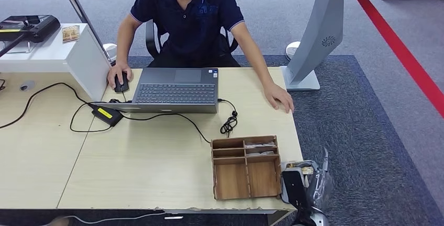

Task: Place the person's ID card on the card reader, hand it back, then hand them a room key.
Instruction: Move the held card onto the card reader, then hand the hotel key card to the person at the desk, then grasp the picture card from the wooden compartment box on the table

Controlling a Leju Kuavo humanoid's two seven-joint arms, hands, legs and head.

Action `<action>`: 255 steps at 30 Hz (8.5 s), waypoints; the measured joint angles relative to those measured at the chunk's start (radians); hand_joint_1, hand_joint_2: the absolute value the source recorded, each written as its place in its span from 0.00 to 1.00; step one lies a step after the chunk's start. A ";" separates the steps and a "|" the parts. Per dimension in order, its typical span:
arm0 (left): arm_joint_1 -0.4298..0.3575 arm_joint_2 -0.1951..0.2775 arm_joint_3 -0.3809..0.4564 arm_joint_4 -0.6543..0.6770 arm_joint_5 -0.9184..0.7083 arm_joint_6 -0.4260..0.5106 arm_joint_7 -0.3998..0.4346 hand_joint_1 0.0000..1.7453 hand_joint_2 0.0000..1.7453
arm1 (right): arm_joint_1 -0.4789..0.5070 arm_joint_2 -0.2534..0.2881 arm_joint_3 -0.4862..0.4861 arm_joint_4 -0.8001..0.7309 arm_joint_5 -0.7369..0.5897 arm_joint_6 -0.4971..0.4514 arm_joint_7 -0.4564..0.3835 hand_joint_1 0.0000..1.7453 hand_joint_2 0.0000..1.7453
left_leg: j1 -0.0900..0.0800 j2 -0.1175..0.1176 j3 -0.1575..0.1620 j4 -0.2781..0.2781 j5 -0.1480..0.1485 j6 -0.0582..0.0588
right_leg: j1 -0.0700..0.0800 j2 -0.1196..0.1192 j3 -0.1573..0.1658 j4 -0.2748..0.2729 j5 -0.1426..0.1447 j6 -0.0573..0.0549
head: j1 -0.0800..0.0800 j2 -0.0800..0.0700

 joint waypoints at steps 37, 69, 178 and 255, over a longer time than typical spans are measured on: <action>0.000 0.000 0.000 0.000 0.004 0.000 0.000 0.00 0.00 | 0.038 -0.039 -0.057 0.035 0.177 0.000 0.072 1.00 1.00 | 0.000 0.000 0.001 0.000 0.000 0.000 | 0.000 0.000 0.000 0.000 0.000 0.000 | 0.000 0.000; -0.001 0.006 -0.003 0.000 -0.043 -0.029 0.000 0.00 0.00 | -0.019 0.085 0.113 -0.182 -0.099 0.001 -0.158 1.00 1.00 | 0.000 0.000 0.001 0.000 0.001 -0.001 | 0.000 0.000 0.001 0.002 0.000 0.000 | 0.000 0.000; -0.002 0.029 -0.027 0.002 -0.078 -0.070 0.000 0.00 0.00 | -0.117 -0.325 0.637 -0.418 0.428 0.001 0.566 0.00 1.00 | 0.000 0.000 0.001 0.000 0.001 -0.001 | 0.000 0.000 0.000 0.001 0.000 0.000 | 0.000 0.000; -0.002 0.040 -0.027 0.002 -0.104 -0.082 0.000 0.00 0.00 | -0.201 -0.348 0.653 -0.155 0.499 0.000 0.596 0.00 1.00 | 0.000 0.000 0.001 0.000 0.001 -0.001 | 0.000 0.000 0.001 0.001 0.001 0.000 | 0.000 0.000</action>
